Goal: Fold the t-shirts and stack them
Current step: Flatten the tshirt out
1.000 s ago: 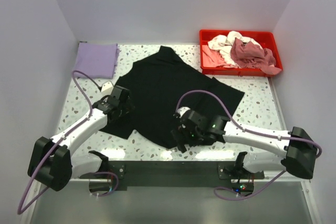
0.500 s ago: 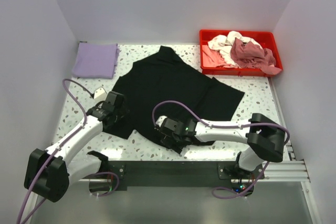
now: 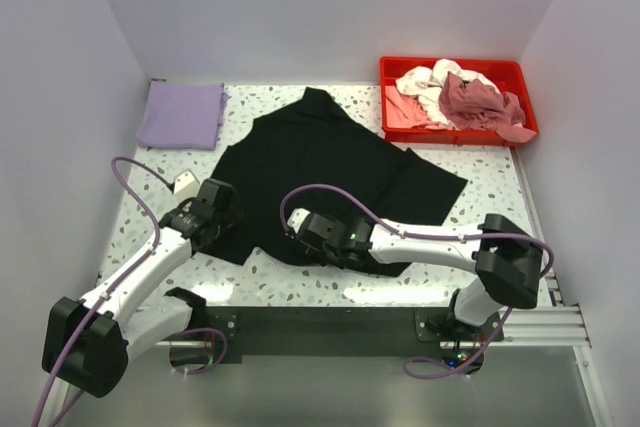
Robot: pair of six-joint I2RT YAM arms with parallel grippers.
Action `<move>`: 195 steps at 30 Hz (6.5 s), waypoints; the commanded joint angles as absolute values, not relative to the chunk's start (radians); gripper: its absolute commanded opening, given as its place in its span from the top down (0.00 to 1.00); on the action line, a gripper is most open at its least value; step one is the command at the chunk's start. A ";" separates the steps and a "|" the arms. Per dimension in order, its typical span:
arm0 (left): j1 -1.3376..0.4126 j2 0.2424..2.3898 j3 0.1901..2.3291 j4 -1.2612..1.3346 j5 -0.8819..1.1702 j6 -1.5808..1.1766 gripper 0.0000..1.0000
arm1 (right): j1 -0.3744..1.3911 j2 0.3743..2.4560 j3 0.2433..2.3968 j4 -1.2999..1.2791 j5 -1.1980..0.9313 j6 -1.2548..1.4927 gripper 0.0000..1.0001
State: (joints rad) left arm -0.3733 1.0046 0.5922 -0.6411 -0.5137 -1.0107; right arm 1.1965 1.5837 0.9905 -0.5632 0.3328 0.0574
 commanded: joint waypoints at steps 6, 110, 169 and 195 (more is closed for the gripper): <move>-0.365 0.997 0.612 -0.657 -0.561 -1.022 0.00 | 1.037 1.545 1.181 -0.635 0.345 -0.169 1.00; -0.156 0.922 0.417 -0.445 -0.308 -0.934 1.00 | 0.769 1.542 0.925 0.011 0.141 0.664 0.68; -0.158 0.762 0.430 -0.519 -0.342 -0.937 1.00 | 1.039 1.416 0.767 -0.678 0.172 0.526 0.21; -0.158 0.802 0.630 -0.430 -0.367 -0.893 1.00 | 0.902 1.264 0.958 -0.799 0.308 0.477 1.00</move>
